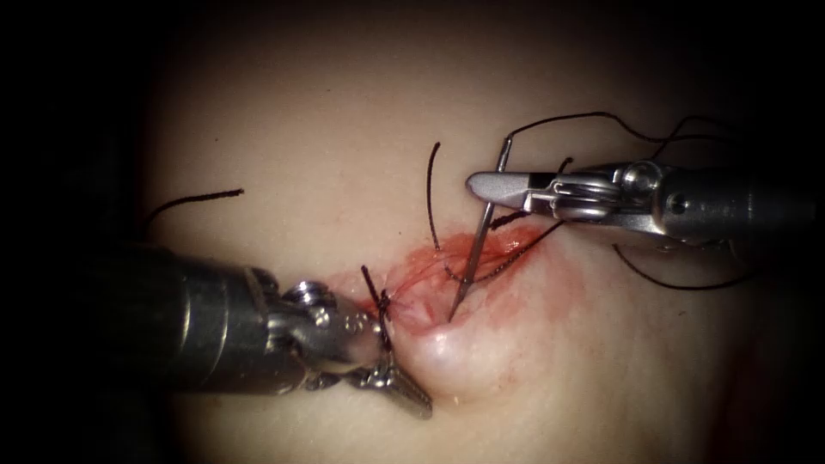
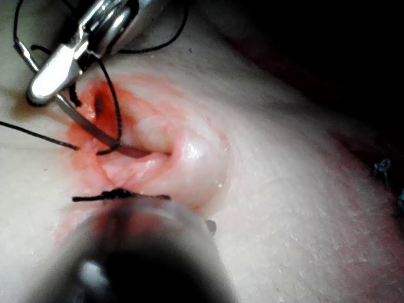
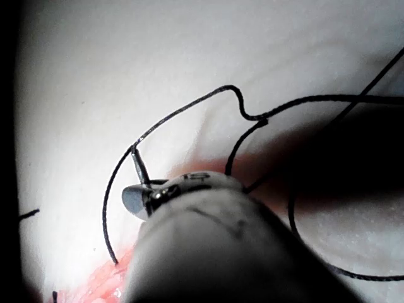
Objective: Wound Closure
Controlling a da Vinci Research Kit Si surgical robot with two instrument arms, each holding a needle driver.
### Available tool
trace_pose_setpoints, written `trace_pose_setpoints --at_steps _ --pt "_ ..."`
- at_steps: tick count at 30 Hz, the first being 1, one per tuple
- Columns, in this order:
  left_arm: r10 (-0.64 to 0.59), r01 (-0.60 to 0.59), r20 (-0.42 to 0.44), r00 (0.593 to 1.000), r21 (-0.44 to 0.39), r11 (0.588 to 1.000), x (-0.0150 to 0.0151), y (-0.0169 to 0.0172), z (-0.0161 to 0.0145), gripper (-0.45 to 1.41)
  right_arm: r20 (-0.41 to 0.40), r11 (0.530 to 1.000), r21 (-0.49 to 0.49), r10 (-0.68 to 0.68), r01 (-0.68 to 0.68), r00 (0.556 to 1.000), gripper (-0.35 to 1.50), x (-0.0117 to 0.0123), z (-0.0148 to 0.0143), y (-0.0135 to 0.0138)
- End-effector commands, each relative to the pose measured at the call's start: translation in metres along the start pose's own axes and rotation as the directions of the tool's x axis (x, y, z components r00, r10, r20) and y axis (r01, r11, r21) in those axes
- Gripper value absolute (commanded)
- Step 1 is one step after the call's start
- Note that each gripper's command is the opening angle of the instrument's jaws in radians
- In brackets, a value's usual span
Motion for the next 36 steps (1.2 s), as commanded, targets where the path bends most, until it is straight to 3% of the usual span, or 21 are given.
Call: trace_pose_setpoints --at_steps 1,36 --pt "0.0 0.0 0.0 1.0 0.0 1.0 0.0001 -0.0003 0.0006 -0.45 0.004 1.0 0.001 0.004 -0.004 1.0 -0.35 0.0 0.0009 -0.0001" --pt "0.0 0.0 0.0 1.0 0.0 1.0 0.0001 -0.0002 0.0007 -0.45 0.052 0.986 0.119 0.11 -0.116 0.993 -0.35 -0.0015 0.0016 -0.0016"
